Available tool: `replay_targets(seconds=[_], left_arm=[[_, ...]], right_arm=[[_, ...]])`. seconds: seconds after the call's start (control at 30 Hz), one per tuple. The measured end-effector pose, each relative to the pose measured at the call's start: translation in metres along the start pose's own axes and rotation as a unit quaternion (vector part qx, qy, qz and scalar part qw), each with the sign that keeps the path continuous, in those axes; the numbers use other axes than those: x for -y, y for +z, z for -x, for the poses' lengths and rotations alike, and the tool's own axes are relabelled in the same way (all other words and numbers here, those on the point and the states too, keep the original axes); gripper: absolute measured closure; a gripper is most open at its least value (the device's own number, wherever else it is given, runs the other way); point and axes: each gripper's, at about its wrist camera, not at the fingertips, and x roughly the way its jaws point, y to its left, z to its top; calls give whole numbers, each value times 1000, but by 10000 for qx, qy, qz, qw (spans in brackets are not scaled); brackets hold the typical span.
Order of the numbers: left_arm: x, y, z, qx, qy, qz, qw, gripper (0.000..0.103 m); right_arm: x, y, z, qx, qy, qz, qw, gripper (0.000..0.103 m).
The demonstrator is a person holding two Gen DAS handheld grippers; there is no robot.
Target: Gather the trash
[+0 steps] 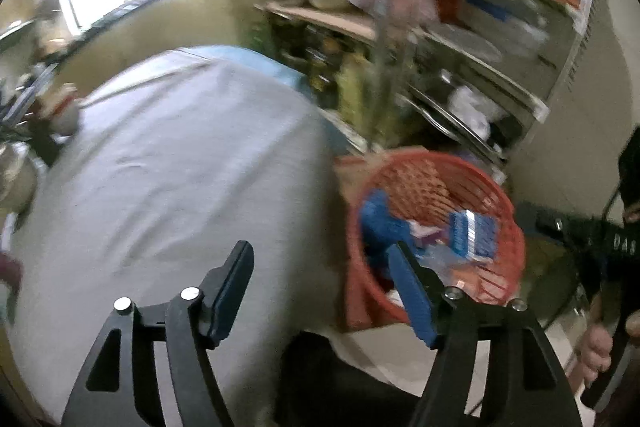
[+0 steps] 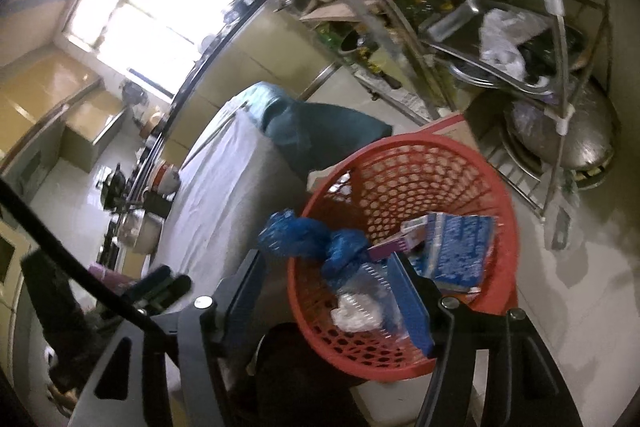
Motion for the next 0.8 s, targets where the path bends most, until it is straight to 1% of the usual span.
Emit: replay_targets(seconds=[0.1,0.13,0.17,0.23,0.33,0.47,0.6,0.67,0.8], left_arm=[[-23,-7,24,309,331,273,9986,27],[-32,-12,35,427,467,397,9972,22],[-38,-15,42,510,539,472,9961,19],[-51,-27,59,706,758,622,9927,19],[-68,-42,83,874,1134,780,9866,18],[-89,-64,106,994,1418,1066,9791,17],[-106,-84,124,998,1799,1323,9696,16],[-114,-92,133,1025,1924,1456,9650,16],[-129,-108,148,1050,2249,1756,9527,16]], right_arm=[[-24,-8,-5,-65,-85,366,9993,36],[-32,-12,-6,-92,-114,502,9986,36],[-44,-17,-8,-128,-128,675,9976,36],[-58,-24,-10,-156,-133,878,9959,36],[-84,-39,-10,-172,-160,1254,9918,36],[-112,-59,-10,-175,-127,1679,9856,36],[-143,-78,-12,-215,65,2049,9785,36],[-158,-86,-13,-227,153,2229,9745,36],[-185,-99,-17,-257,325,2485,9678,36]])
